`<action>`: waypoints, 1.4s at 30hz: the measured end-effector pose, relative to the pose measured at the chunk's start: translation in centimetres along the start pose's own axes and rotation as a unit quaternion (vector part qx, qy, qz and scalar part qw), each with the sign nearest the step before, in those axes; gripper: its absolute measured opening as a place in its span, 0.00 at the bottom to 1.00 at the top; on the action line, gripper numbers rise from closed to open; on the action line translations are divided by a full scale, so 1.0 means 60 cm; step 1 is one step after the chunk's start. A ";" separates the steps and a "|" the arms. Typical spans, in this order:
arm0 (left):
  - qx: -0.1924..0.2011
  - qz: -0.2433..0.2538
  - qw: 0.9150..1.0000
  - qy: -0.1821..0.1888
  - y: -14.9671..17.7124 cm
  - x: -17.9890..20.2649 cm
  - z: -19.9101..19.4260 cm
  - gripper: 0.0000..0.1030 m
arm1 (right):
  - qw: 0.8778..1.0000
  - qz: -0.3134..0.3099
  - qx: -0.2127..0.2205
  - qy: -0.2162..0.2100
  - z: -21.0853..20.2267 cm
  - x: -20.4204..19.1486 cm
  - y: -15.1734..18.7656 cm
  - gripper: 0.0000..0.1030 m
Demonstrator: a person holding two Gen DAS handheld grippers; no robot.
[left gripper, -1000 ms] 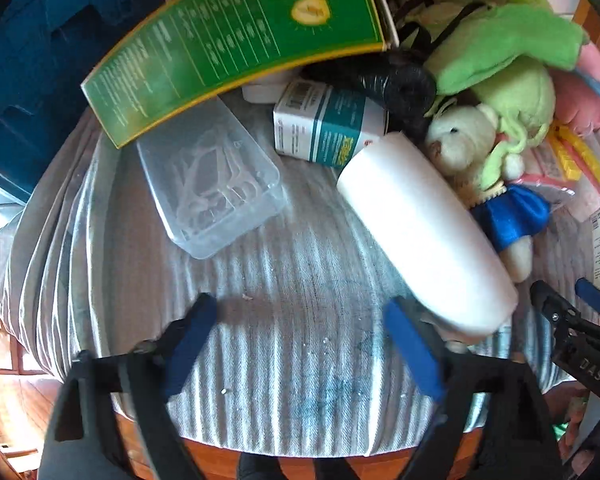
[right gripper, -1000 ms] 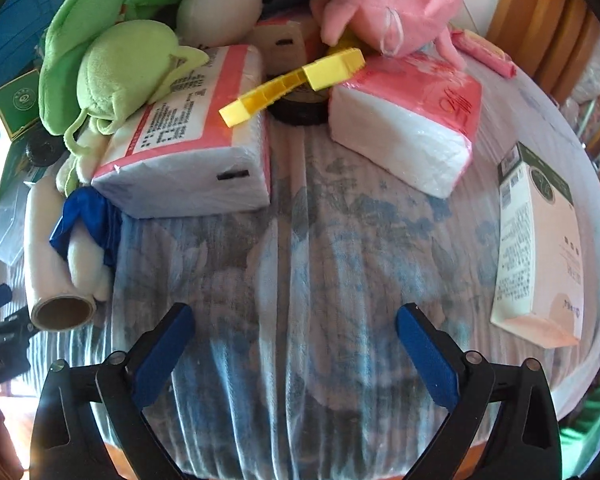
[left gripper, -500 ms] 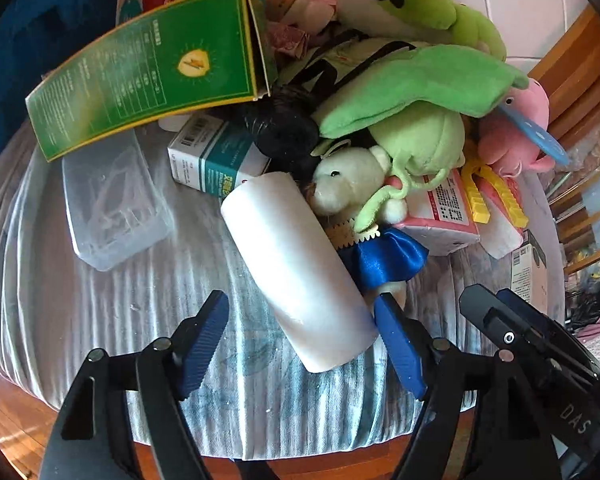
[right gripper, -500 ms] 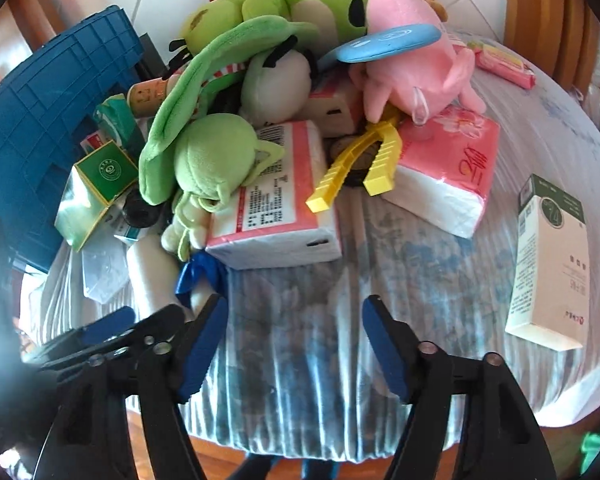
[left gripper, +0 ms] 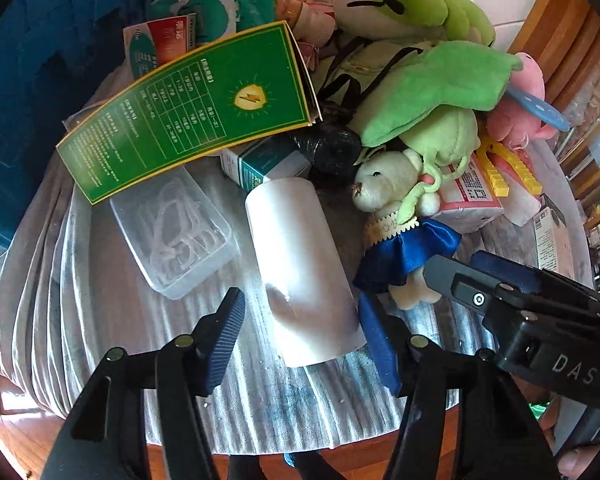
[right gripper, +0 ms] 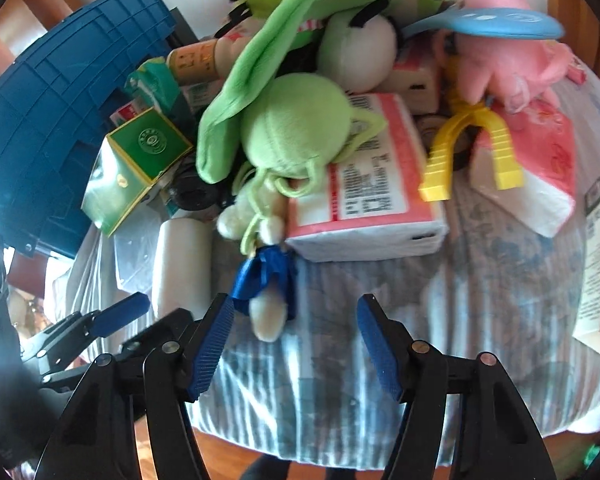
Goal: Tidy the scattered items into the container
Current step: 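Grasp the white paper roll with the left tool while the right tool grasps the white teddy bear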
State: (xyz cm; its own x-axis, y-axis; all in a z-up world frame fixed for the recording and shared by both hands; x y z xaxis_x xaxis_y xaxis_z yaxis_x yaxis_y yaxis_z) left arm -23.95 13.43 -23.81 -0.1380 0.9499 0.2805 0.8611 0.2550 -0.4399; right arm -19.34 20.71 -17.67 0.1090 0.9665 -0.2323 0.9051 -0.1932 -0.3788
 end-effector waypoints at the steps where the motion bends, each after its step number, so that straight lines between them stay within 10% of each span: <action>1: 0.000 0.002 1.000 0.003 0.000 0.005 0.005 0.58 | 1.000 -0.002 -0.001 -0.001 0.004 -0.004 -0.003 0.63; 18: -0.014 0.028 0.999 -0.030 0.000 0.054 0.066 0.58 | 0.999 -0.028 -0.014 0.007 0.086 -0.039 -0.024 0.46; 29: 0.008 0.020 0.999 -0.046 0.000 -0.016 0.033 0.60 | 0.999 -0.033 0.014 -0.004 0.099 -0.033 -0.018 0.50; 32: 0.010 0.031 0.998 -0.056 0.006 -0.009 0.032 0.61 | 0.999 -0.037 0.020 0.017 0.098 -0.025 -0.009 0.29; 42: 0.024 0.037 0.998 -0.040 0.073 -0.007 -0.053 0.47 | 0.999 -0.044 0.031 0.004 0.032 -0.009 0.042 0.27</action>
State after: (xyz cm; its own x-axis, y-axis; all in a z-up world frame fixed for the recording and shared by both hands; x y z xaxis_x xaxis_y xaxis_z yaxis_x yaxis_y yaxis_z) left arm -18.58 13.58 -23.13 -0.1155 0.9775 0.1767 0.8466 0.1899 -0.4972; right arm -17.90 19.37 -20.19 0.0337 0.9813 -0.1895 0.8843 -0.1177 -0.4519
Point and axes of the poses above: each gripper's, at about its wrist camera, not at the fingertips, and z roughly the way its jaws point, x to its right, y to its underside, the point moved 1 cm from there along z, roughly the way its jaws point, and after that the axes turned 4 degrees about z, right-handed, at the moved point
